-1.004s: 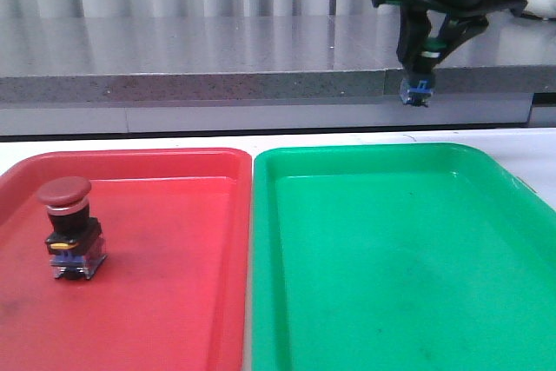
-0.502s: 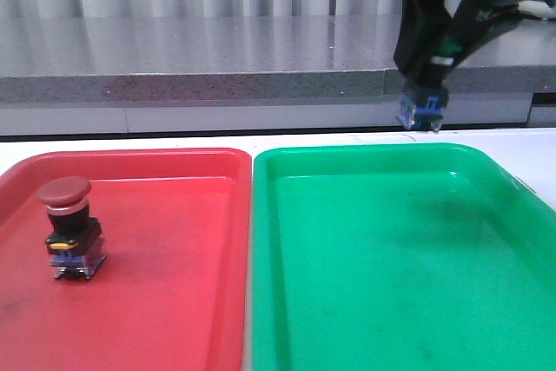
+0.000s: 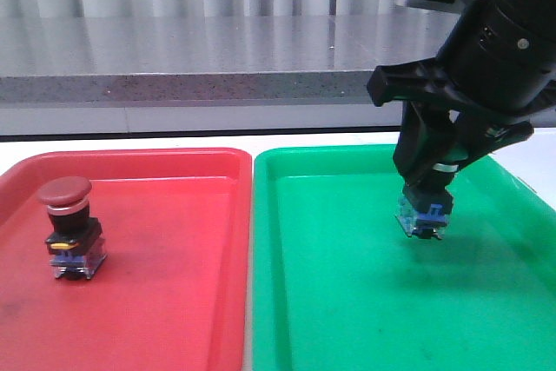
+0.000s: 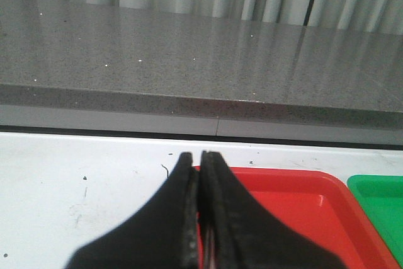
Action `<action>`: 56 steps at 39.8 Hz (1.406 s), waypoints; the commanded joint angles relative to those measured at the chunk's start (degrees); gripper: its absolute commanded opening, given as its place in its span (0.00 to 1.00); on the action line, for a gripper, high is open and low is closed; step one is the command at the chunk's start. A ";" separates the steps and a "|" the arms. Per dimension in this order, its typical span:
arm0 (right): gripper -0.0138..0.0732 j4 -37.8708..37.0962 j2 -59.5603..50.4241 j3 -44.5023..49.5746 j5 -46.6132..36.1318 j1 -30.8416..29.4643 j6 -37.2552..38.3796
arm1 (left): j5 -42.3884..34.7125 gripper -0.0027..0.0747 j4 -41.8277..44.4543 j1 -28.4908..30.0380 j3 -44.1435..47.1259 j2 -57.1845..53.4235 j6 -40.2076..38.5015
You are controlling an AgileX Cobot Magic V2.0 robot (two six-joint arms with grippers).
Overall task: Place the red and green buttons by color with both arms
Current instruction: 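Lift the green button with the right gripper and lower it into the green tray, then open the right gripper and raise it away from the button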
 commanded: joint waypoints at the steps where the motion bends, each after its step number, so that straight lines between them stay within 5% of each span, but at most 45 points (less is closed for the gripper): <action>1: 0.41 0.52 -1.05 -0.97 -2.92 0.10 0.05 | -4.82 0.01 -0.35 0.09 -1.47 0.57 -0.47; 26: 0.42 -1.69 0.70 -0.97 1.07 0.10 -0.01 | -4.82 0.01 -0.35 0.09 -1.47 0.57 -0.47; 46: 0.81 -1.63 0.16 -0.97 1.86 0.10 -0.01 | -4.82 0.01 -0.35 0.09 -1.47 0.57 -0.47; 56: 0.82 -0.72 -7.75 -1.03 1.86 0.10 -0.01 | -4.82 0.01 -0.35 0.09 -1.47 0.57 -0.47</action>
